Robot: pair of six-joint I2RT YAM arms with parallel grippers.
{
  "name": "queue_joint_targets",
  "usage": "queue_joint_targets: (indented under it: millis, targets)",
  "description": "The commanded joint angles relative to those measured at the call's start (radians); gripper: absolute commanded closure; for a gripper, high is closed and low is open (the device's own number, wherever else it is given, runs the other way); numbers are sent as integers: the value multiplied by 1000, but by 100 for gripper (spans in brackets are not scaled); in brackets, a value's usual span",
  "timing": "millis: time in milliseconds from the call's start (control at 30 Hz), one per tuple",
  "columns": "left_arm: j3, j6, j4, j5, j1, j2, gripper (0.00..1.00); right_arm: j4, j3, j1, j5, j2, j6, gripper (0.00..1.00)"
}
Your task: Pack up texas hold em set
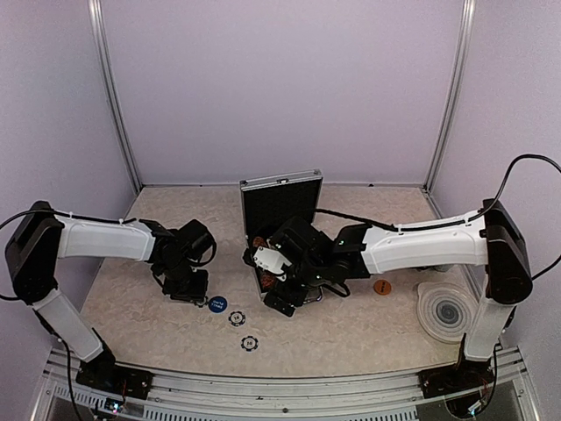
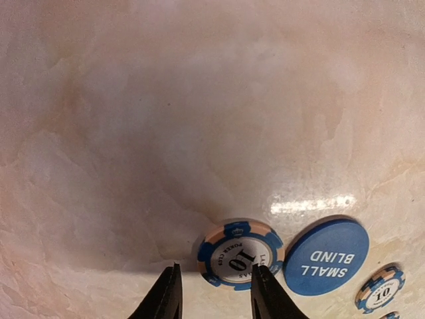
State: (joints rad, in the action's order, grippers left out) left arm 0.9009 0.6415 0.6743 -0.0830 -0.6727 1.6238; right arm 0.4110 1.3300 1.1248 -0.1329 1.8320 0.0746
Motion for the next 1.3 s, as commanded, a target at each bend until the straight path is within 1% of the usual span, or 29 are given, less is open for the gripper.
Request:
queue_joint_targets:
  millis: [0, 100, 167, 267, 367, 700, 933, 1133, 1267]
  targets:
    - [62, -26, 45, -44, 3, -68, 64, -24, -1, -26, 39, -54, -49, 1]
    - [67, -36, 50, -63, 1, -87, 60, -27, 6, -38, 67, -54, -69, 1]
    - [62, -41, 41, -57, 1, -79, 53, -28, 11, -39, 70, -50, -72, 1]
    - [47, -42, 23, -21, -3, -42, 46, -17, 21, -38, 69, -42, -72, 1]
    - [25, -41, 5, -37, -3, -4, 42, -17, 17, -39, 71, -46, -72, 1]
    - [4, -49, -79, -11, 18, 79, 40, -16, 1, -38, 70, -48, -104, 1]
    - [19, -53, -65, -5, 18, 70, 40, -17, 7, -38, 62, -40, -96, 1]
    - [-25, -63, -30, 74, -6, 82, 41, -11, 15, -39, 55, -27, -86, 1]
    - [-38, -69, -6, 89, -19, 62, 40, -13, 23, -39, 54, -20, -85, 1]
